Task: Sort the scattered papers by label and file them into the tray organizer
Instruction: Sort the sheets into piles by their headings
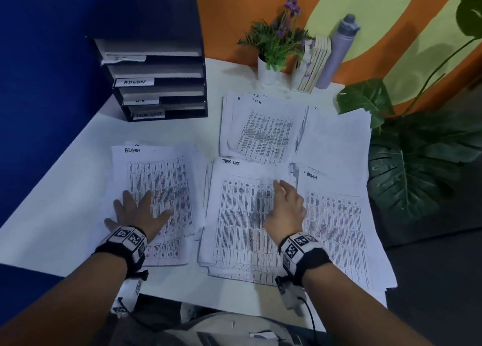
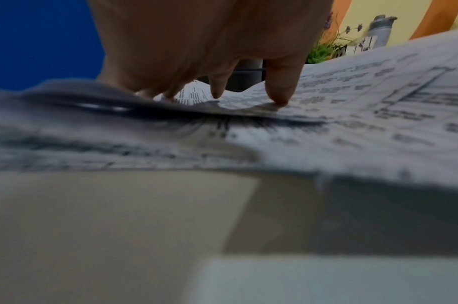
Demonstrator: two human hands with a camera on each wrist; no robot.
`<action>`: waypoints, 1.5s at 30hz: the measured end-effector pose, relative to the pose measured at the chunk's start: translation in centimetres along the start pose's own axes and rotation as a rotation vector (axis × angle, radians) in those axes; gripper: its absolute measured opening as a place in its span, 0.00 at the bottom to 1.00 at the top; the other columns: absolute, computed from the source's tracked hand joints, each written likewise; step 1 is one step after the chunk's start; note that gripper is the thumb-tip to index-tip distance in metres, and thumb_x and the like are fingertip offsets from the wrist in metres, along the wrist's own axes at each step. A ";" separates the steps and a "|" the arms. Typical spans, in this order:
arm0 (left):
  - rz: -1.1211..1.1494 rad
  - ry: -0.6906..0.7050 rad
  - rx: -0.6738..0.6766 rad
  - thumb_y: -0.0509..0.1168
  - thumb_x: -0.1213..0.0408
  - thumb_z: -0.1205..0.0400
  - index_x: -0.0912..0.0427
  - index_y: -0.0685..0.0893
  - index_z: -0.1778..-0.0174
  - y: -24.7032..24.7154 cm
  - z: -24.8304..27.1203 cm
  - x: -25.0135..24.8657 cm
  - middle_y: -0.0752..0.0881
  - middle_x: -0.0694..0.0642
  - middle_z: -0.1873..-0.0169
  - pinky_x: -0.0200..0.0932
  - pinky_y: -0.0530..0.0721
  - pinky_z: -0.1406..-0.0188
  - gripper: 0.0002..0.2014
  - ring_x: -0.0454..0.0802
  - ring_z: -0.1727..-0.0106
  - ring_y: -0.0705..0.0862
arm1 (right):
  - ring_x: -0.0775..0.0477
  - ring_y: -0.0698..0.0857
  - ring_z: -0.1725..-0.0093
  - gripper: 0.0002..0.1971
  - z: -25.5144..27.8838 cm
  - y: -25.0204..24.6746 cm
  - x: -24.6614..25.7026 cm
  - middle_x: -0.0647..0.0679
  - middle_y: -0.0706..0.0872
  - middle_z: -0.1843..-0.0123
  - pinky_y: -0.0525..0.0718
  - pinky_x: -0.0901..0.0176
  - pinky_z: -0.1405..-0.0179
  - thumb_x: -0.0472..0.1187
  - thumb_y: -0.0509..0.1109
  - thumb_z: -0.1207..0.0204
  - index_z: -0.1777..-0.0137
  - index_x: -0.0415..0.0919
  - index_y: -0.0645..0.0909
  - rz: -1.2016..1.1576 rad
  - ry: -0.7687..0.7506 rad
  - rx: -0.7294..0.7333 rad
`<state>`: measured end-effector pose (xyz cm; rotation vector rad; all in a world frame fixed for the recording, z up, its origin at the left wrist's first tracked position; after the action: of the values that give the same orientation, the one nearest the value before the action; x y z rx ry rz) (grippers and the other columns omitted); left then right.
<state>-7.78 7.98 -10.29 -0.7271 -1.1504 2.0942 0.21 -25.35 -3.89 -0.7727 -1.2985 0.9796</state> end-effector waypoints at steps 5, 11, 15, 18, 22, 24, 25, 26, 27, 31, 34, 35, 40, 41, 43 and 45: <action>-0.085 0.121 0.095 0.49 0.22 0.27 0.34 0.39 0.18 0.7 1.1 0.7 0.29 0.51 0.18 0.68 0.38 0.21 0.45 0.58 0.17 0.33 | 0.46 0.77 0.31 0.22 -0.4 1.9 4.8 0.48 0.74 0.30 0.77 0.52 0.31 0.45 0.63 0.17 0.24 0.44 0.72 -0.386 -0.073 0.293; -0.140 0.252 0.112 0.48 0.21 0.28 0.32 0.40 0.18 1.5 3.1 1.3 0.28 0.51 0.18 0.65 0.37 0.21 0.45 0.57 0.17 0.30 | 0.46 0.78 0.30 0.32 0.7 5.2 9.5 0.46 0.77 0.26 0.74 0.49 0.26 0.61 0.61 0.19 0.21 0.43 0.66 -0.506 0.063 0.519; -0.109 0.346 0.087 0.55 0.26 0.27 0.31 0.50 0.18 0.9 4.2 1.1 0.35 0.49 0.16 0.63 0.46 0.21 0.41 0.54 0.16 0.37 | 0.42 0.74 0.26 0.34 1.3 7.2 10.9 0.47 0.74 0.24 0.73 0.47 0.26 0.57 0.66 0.20 0.19 0.40 0.64 -0.528 0.104 0.538; 0.083 0.315 0.012 0.61 0.38 0.21 0.36 0.59 0.19 -0.6 3.2 1.7 0.45 0.47 0.15 0.61 0.57 0.20 0.34 0.53 0.16 0.50 | 0.42 0.85 0.44 0.17 0.7 7.2 11.0 0.47 0.85 0.42 0.85 0.50 0.45 0.40 0.66 0.19 0.32 0.38 0.76 -0.545 0.142 0.370; 0.316 0.143 -0.077 0.64 0.51 0.18 0.53 0.61 0.18 -2.6 0.2 3.7 0.62 0.58 0.19 0.57 0.65 0.21 0.33 0.57 0.20 0.63 | 0.47 0.84 0.58 0.09 -0.2 6.5 9.8 0.47 0.85 0.56 0.82 0.60 0.62 0.35 0.67 0.20 0.41 0.40 0.79 -0.626 0.240 0.259; 0.427 0.092 -0.031 0.64 0.55 0.17 0.57 0.61 0.18 -3.3 -0.6 3.8 0.66 0.61 0.22 0.55 0.69 0.23 0.32 0.59 0.23 0.68 | 0.45 0.85 0.53 0.11 -0.4 6.6 9.2 0.46 0.86 0.52 0.83 0.57 0.55 0.35 0.68 0.20 0.39 0.38 0.80 -0.641 0.293 0.262; 0.494 0.081 -0.002 0.64 0.57 0.17 0.58 0.61 0.18 -3.6 -0.7 3.6 0.68 0.62 0.23 0.54 0.71 0.25 0.32 0.59 0.24 0.71 | 0.43 0.85 0.47 0.14 -0.4 6.8 9.0 0.45 0.87 0.45 0.84 0.54 0.47 0.36 0.68 0.20 0.35 0.37 0.79 -0.635 0.313 0.272; 0.557 0.070 0.023 0.64 0.58 0.17 0.59 0.61 0.18 -3.8 -0.7 3.4 0.71 0.61 0.24 0.52 0.72 0.27 0.31 0.58 0.26 0.73 | 0.41 0.83 0.39 0.20 -0.4 6.9 8.9 0.45 0.84 0.36 0.82 0.51 0.38 0.36 0.69 0.20 0.29 0.36 0.76 -0.625 0.332 0.275; 0.604 0.054 0.043 0.63 0.59 0.16 0.60 0.62 0.18 -4.0 -0.7 3.2 0.74 0.60 0.26 0.50 0.73 0.29 0.30 0.58 0.28 0.75 | 0.40 0.80 0.31 0.25 -0.3 7.2 8.8 0.45 0.79 0.29 0.77 0.48 0.30 0.36 0.69 0.20 0.24 0.36 0.71 -0.618 0.356 0.276; 0.604 0.036 0.072 0.62 0.59 0.16 0.58 0.74 0.26 -4.4 -0.8 2.7 0.84 0.57 0.38 0.45 0.77 0.39 0.21 0.56 0.39 0.81 | 0.41 0.73 0.24 0.30 0.1 7.6 8.4 0.50 0.73 0.25 0.70 0.46 0.23 0.35 0.70 0.21 0.20 0.37 0.65 -0.676 0.377 0.263; 0.622 0.083 0.044 0.62 0.62 0.17 0.58 0.78 0.36 -4.6 -0.8 2.3 0.84 0.49 0.56 0.44 0.79 0.53 0.13 0.52 0.54 0.82 | 0.38 0.83 0.36 0.15 -0.1 7.3 7.8 0.45 0.84 0.37 0.81 0.45 0.35 0.35 0.68 0.20 0.34 0.39 0.78 -0.671 0.351 0.243; 0.650 0.090 0.050 0.62 0.64 0.17 0.57 0.77 0.38 -4.7 -0.8 2.2 0.83 0.49 0.57 0.43 0.79 0.57 0.12 0.50 0.56 0.81 | 0.38 0.85 0.42 0.11 -0.1 7.1 7.7 0.43 0.87 0.43 0.84 0.45 0.41 0.35 0.67 0.20 0.39 0.39 0.80 -0.664 0.349 0.221; 0.695 0.126 0.040 0.64 0.68 0.18 0.58 0.76 0.36 -5.1 -0.5 2.0 0.81 0.52 0.45 0.41 0.75 0.51 0.14 0.48 0.49 0.80 | 0.36 0.87 0.51 0.12 -0.7 5.2 6.6 0.37 0.88 0.52 0.86 0.44 0.46 0.36 0.65 0.18 0.40 0.31 0.83 -0.574 0.359 0.074; 0.722 0.117 0.020 0.64 0.68 0.17 0.59 0.76 0.35 -5.3 -0.5 2.1 0.82 0.53 0.44 0.42 0.75 0.50 0.15 0.49 0.48 0.80 | 0.37 0.86 0.52 0.13 -0.6 4.6 6.6 0.37 0.87 0.51 0.85 0.43 0.45 0.36 0.64 0.18 0.39 0.30 0.83 -0.559 0.368 0.072; 0.770 0.107 -0.003 0.65 0.68 0.17 0.59 0.75 0.32 -5.4 -0.6 2.3 0.83 0.54 0.43 0.43 0.76 0.49 0.17 0.50 0.48 0.81 | 0.36 0.84 0.43 0.14 -0.6 4.1 6.1 0.39 0.85 0.46 0.80 0.45 0.38 0.35 0.64 0.17 0.35 0.29 0.80 -0.583 0.399 0.076; 0.779 0.120 -0.008 0.66 0.68 0.18 0.59 0.76 0.32 -5.4 -0.7 2.4 0.85 0.54 0.45 0.43 0.77 0.47 0.18 0.51 0.49 0.83 | 0.38 0.82 0.41 0.13 -0.7 4.3 5.6 0.44 0.83 0.48 0.80 0.47 0.38 0.36 0.65 0.18 0.37 0.32 0.82 -0.646 0.427 0.079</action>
<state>-7.41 12.42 -6.32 -1.4585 -0.8820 2.6037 0.24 -18.41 -5.53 -0.4183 -1.0208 0.3178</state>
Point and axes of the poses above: each hand's wrist, its own z-axis away from the middle knuckle, its own y-axis out of the palm, x = y × z, the point moved 4 cm from there along -z, towards the middle knuckle
